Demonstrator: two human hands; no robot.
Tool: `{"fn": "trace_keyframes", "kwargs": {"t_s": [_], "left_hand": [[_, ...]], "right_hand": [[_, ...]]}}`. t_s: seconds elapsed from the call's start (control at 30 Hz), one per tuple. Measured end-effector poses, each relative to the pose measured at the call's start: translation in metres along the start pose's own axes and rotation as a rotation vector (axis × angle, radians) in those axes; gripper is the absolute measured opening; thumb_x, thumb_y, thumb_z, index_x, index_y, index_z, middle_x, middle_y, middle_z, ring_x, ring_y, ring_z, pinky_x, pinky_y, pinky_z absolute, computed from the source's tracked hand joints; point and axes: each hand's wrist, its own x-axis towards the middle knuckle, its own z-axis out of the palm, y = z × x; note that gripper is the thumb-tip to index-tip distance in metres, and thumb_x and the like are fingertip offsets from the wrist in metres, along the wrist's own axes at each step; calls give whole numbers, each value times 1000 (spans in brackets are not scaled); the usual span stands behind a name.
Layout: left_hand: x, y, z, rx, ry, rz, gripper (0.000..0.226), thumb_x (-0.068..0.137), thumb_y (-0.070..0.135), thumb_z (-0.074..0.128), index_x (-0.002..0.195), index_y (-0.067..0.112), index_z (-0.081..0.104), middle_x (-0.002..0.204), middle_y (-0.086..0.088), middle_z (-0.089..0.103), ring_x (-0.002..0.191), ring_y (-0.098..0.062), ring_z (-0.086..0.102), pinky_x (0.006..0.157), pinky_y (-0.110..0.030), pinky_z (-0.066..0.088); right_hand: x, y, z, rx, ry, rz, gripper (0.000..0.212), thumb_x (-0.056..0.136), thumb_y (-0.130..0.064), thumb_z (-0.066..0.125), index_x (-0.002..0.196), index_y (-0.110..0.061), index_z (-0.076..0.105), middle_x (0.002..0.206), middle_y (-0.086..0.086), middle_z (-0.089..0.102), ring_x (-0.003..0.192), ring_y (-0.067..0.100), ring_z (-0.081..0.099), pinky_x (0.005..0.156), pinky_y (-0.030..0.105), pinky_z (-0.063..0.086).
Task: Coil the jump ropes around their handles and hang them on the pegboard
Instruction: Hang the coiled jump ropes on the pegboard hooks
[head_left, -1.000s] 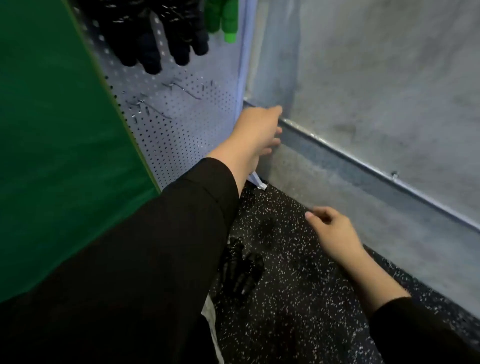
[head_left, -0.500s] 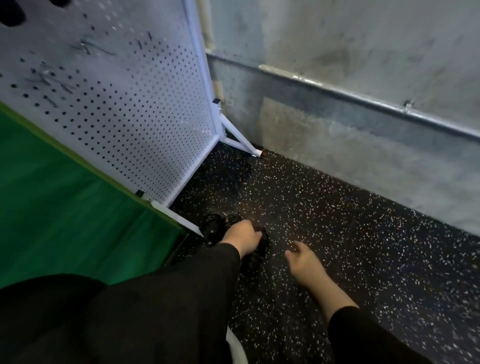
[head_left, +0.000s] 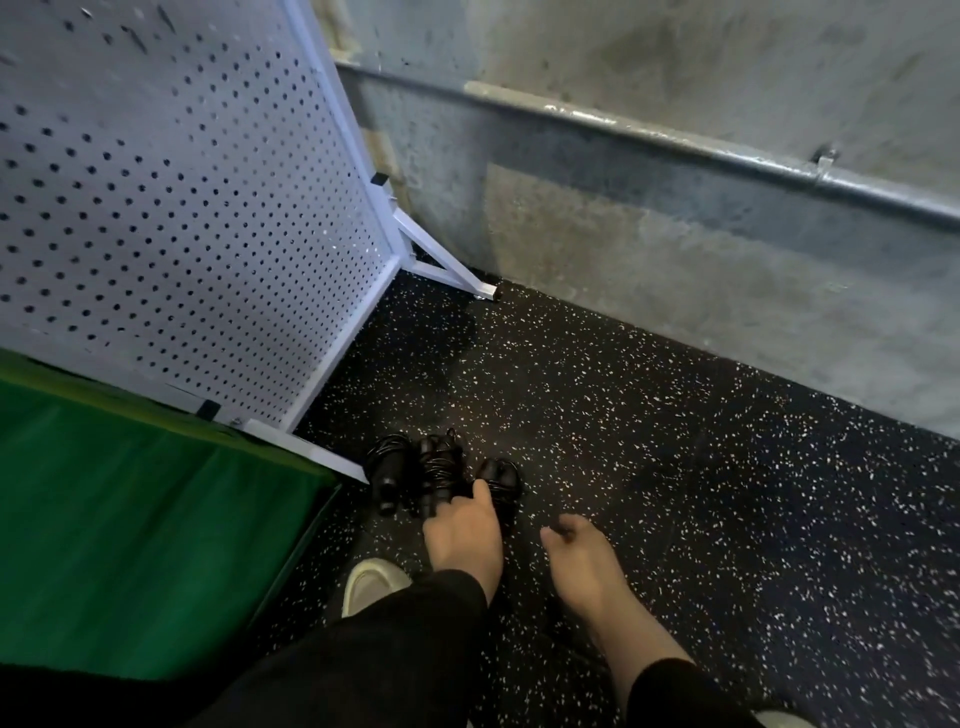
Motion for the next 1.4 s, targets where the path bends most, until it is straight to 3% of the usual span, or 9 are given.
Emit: {"fn": "trace_keyframes", "kwargs": {"t_s": [0.3,0.37,0.47,0.57,0.7,0.97,1.13,1.27,1.4], "left_hand": [[10,7,-10,-825,-257,-355,90,79,35,75,149,13,23,118,-8,61,104,-26,61,85,-33,48],[8,11,-21,-1291,-447,-526,70,76,30,74,138,6,48,104,-6,63,83,-22,62,67,-30,51],[-12,19,-46,-1479,-660,-413,23,88,21,65,108,11,64,78,-5,60,54,-14,50,47,-23,41],[-27,29,-72,-1439,-521,-133,36,91,24,67,125,26,54,95,-4,68,69,-16,62,53,-27,49],[-43,40,-124,-1211,-181,189,53,82,26,73,130,32,52,112,4,70,99,-12,68,91,-36,58],[-118,37,-238,-816,352,602,78,91,26,70,154,43,28,136,11,44,115,-10,56,99,-32,50],[-162,20,-304,-1050,416,593,61,100,39,58,152,43,25,123,22,56,100,2,60,88,-29,52],[-189,11,-341,-1293,322,624,33,106,42,47,138,41,42,108,28,53,94,19,53,69,-2,41],[-194,9,-339,-1462,166,656,28,104,44,51,131,41,55,121,21,66,116,4,60,105,-23,46]], "right_hand": [[-3,1,-5,13,19,-1,51,104,-32,51,150,-10,43,146,9,54,129,23,54,107,32,40],[-6,0,-8,45,44,-5,53,104,-35,51,149,-8,44,143,11,55,127,24,55,106,34,42],[-8,-8,-13,129,79,-23,61,102,-47,50,146,-5,45,134,15,61,120,29,60,103,41,49],[-18,-29,-25,360,63,4,60,99,-59,46,139,-14,50,120,11,67,102,30,69,85,48,61],[-43,-63,-50,754,18,-81,62,95,-68,46,134,-20,56,120,7,71,106,27,70,89,51,60],[-134,-153,-125,1029,103,-412,50,96,-51,62,129,-14,57,115,11,74,103,25,73,79,37,59],[-192,-181,-163,787,165,-613,50,92,-53,66,129,-22,55,117,5,72,104,26,72,92,52,58],[-222,-192,-166,529,270,-776,62,76,-67,71,123,-29,60,112,-4,74,100,14,72,91,45,59],[-232,-199,-149,325,406,-889,41,94,-33,68,132,-30,52,110,-12,68,94,-4,65,71,13,48]]}}
